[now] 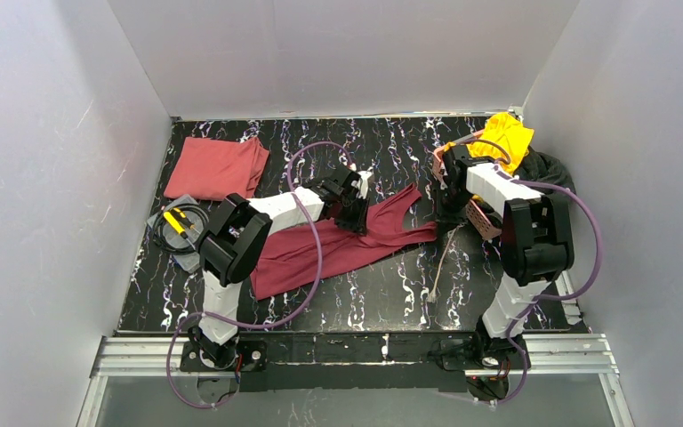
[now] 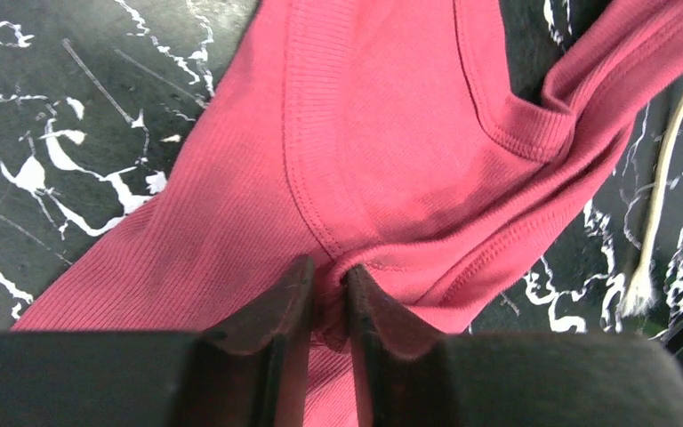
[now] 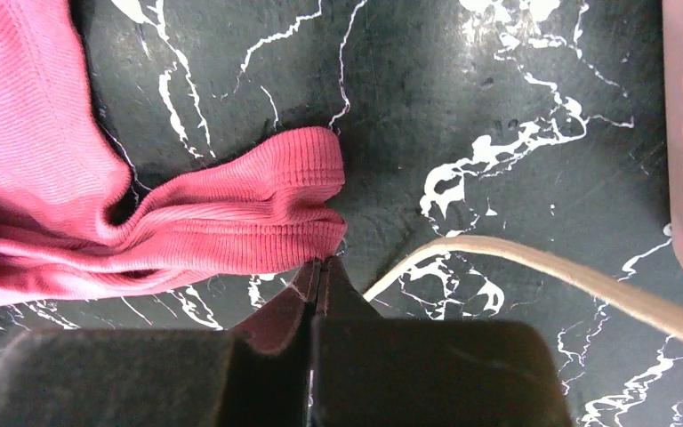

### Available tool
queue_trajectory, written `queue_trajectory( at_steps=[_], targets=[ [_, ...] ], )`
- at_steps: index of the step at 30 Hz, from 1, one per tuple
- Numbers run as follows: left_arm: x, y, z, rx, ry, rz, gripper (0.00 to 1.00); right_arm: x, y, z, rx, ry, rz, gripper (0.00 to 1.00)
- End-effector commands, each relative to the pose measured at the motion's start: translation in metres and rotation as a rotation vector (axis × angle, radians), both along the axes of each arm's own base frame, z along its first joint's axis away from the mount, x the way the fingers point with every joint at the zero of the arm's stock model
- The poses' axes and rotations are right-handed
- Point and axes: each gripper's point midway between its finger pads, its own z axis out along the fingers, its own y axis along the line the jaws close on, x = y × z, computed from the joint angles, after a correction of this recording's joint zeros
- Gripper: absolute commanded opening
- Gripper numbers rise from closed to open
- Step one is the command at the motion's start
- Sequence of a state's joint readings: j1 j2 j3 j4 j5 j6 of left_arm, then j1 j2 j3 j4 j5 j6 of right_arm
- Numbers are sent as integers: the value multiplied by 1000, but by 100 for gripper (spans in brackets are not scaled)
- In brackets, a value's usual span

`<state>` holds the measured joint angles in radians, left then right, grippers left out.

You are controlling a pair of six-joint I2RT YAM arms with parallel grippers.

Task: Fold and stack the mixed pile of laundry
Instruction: Fold the tank top at the center of the board.

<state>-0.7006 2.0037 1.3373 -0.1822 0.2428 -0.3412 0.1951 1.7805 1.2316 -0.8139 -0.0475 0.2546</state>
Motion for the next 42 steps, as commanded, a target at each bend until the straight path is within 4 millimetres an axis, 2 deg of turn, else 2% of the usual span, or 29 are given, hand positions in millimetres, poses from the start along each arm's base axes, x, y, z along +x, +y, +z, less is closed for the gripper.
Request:
queue_trajectory(
  at_steps=[1, 3, 4, 8, 9, 10, 14, 15, 23, 30, 38, 42],
  targets=[
    [10, 0, 22, -32, -39, -11, 32, 8, 7, 13, 49, -2, 31, 1],
    [10, -5, 37, -71, -100, -47, 51, 7, 8, 18, 56, -11, 36, 1],
    [11, -6, 46, -84, -143, -66, 55, 4, 9, 19, 66, -8, 38, 1],
    [8, -24, 88, -136, -369, -192, 60, -4, 17, 34, 123, -31, 51, 1],
    [3, -33, 97, -170, -411, -241, 61, -4, 16, 38, 121, -40, 51, 1],
    [-7, -55, 108, -202, -490, -366, 61, -7, 15, 47, 125, -54, 50, 1],
    [-20, -90, 94, -195, -610, -560, 61, -12, 17, 56, 145, -71, 54, 1],
    [-21, -98, 96, -221, -654, -583, 61, -12, 17, 57, 145, -73, 54, 1],
    [-43, -139, 88, -335, -772, -696, 64, -15, 15, 65, 153, -91, 50, 1],
    [-28, -155, 77, -275, -913, -652, 65, -16, 14, 74, 162, -105, 52, 1],
    [-38, -172, 58, -277, -897, -673, 68, -16, 12, 75, 163, -114, 43, 1],
    [-24, -172, 48, -157, -962, -622, 68, -15, 14, 78, 173, -123, 39, 1]
  ],
)
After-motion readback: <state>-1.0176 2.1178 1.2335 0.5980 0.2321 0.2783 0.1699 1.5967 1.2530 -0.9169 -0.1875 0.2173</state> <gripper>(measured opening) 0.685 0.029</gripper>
